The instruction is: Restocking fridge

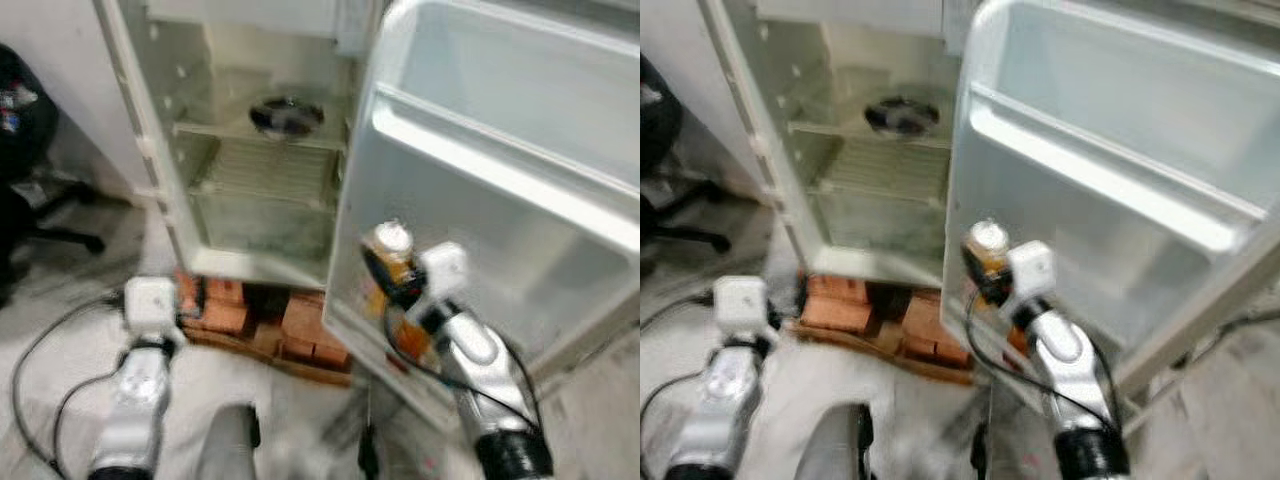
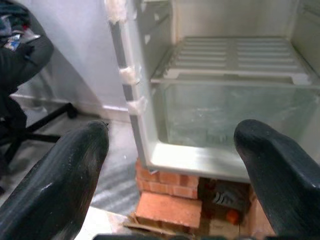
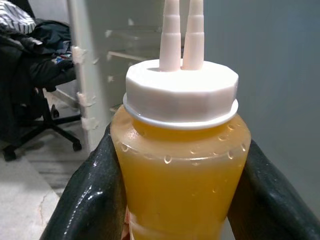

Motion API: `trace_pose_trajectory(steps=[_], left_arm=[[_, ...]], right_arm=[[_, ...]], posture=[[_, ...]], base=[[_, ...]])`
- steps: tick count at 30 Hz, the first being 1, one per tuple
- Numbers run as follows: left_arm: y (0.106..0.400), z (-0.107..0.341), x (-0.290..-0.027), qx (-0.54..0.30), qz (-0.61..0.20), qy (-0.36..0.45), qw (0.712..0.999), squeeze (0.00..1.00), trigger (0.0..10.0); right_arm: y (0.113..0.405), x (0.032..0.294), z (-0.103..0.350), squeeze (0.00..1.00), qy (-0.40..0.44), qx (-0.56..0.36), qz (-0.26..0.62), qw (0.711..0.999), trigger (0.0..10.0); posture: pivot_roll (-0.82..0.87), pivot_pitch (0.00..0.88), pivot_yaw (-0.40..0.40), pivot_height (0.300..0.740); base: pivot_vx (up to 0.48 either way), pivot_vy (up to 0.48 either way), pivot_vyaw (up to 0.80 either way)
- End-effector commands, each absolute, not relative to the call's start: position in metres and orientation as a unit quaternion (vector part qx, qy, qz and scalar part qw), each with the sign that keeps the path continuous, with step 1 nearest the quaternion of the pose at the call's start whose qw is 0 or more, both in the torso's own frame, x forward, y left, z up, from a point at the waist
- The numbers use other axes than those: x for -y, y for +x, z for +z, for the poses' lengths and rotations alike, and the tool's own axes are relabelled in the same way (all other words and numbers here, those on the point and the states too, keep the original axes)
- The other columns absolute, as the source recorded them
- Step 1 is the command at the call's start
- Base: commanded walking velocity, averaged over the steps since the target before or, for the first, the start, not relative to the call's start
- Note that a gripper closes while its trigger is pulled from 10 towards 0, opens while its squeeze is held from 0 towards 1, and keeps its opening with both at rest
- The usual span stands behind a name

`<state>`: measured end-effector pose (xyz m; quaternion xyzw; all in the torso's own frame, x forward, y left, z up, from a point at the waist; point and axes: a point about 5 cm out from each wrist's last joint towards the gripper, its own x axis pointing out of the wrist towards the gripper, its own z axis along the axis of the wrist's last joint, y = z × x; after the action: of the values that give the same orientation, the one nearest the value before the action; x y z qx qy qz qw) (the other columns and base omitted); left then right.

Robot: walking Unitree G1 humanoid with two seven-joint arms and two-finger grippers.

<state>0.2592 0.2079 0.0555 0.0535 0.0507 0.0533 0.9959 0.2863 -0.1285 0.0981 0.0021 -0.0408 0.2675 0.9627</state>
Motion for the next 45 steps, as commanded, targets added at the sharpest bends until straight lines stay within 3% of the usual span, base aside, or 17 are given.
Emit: trace_pose_trajectory(steps=[1,8,23,38,45], left_arm=[[0.261,0.055,-0.196,-0.05,0.039,0.05,0.997,0.0,10.0],[0.258,0.05,-0.194,-0.065,0.033,0.051,0.996,0.0,10.0],[0.252,0.044,-0.192,-0.08,0.028,0.053,0.995,0.0,10.0],[0.251,0.047,-0.194,-0.077,0.026,0.068,0.994,0.0,10.0],[0.25,0.052,-0.195,-0.065,0.023,0.089,0.994,0.0,10.0]], right_arm=[[0.288,0.141,0.103,0.0,0.001,0.047,0.255,0.966,10.0],[0.286,0.141,0.1,0.0,-0.002,0.041,0.25,0.967,10.0],[0.285,0.144,0.098,0.0,-0.011,0.041,0.242,0.969,10.0],[0.287,0.135,0.094,0.0,-0.014,0.032,0.24,0.97,10.0],[0.29,0.119,0.095,0.0,-0.017,0.046,0.242,0.969,10.0]], posture=[[0.02,0.0,-0.018,0.616],[0.02,0.0,-0.019,0.611],[0.02,0.0,-0.027,0.517],[0.03,0.0,-0.026,0.517],[0.05,0.0,-0.034,0.517]], base=[[0.0,0.0,0.0],[0.0,0.0,0.0],[0.0,0.0,0.0],[0.0,0.0,0.0],[0.0,0.0,0.0]])
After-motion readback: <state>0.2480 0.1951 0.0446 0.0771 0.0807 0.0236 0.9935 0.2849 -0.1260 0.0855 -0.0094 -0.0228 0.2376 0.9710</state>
